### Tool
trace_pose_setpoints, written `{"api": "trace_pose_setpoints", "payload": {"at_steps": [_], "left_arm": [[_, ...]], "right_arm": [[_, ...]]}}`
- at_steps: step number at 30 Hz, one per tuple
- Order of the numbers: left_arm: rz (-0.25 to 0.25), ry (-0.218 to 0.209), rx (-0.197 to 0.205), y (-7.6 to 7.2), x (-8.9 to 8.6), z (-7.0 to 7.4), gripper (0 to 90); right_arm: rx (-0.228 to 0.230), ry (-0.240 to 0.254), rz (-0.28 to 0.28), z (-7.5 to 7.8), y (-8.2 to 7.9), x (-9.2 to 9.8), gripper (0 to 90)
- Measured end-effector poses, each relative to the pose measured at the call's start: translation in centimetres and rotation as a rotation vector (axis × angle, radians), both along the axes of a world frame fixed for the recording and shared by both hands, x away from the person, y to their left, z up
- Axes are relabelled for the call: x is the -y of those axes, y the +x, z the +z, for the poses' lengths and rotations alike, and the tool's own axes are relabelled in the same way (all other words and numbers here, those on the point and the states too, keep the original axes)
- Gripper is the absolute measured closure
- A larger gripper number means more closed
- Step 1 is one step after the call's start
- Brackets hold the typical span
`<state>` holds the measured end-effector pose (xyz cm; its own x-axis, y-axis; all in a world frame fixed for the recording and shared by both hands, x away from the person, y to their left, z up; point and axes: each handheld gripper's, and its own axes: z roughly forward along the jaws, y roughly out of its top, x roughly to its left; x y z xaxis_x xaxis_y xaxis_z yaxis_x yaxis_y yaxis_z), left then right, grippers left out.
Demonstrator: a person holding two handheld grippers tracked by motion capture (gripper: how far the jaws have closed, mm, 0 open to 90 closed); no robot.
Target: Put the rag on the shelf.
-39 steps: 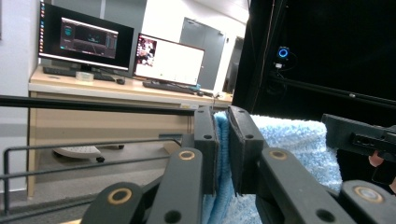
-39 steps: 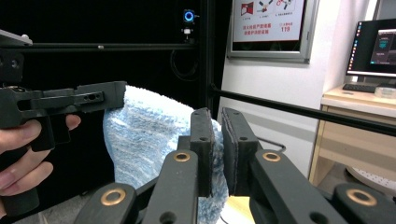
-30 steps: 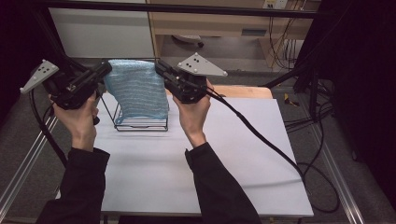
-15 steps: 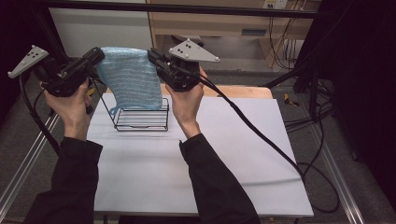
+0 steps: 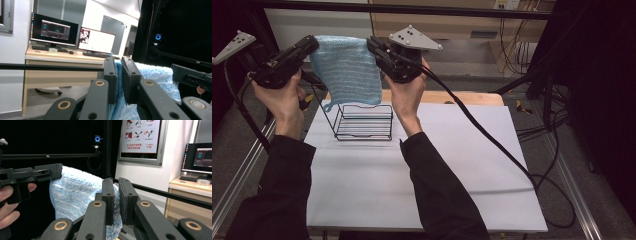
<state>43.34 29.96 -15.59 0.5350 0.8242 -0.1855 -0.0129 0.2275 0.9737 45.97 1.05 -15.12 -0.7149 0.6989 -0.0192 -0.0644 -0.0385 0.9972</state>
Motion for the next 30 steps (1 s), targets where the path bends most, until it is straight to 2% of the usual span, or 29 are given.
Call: {"api": "trace_pose_setpoints", "payload": {"at_steps": [6, 22, 30], "left_arm": [[-0.005, -0.011, -0.002, 0.7, -0.2, 0.9, 82.4], [0.02, 0.035, -0.007, 3.5, 0.1, 3.2, 82.4], [0.015, 0.039, -0.007, 5.0, 0.3, 4.0, 82.4]], "right_arm": [[-0.003, 0.021, 0.005, 0.6, 0.8, -0.1, 84.1], [-0.028, 0.079, 0.003, 1.4, 3.4, -0.2, 84.0], [-0.014, 0.083, -0.013, 1.7, 4.1, -0.2, 84.0]]}}
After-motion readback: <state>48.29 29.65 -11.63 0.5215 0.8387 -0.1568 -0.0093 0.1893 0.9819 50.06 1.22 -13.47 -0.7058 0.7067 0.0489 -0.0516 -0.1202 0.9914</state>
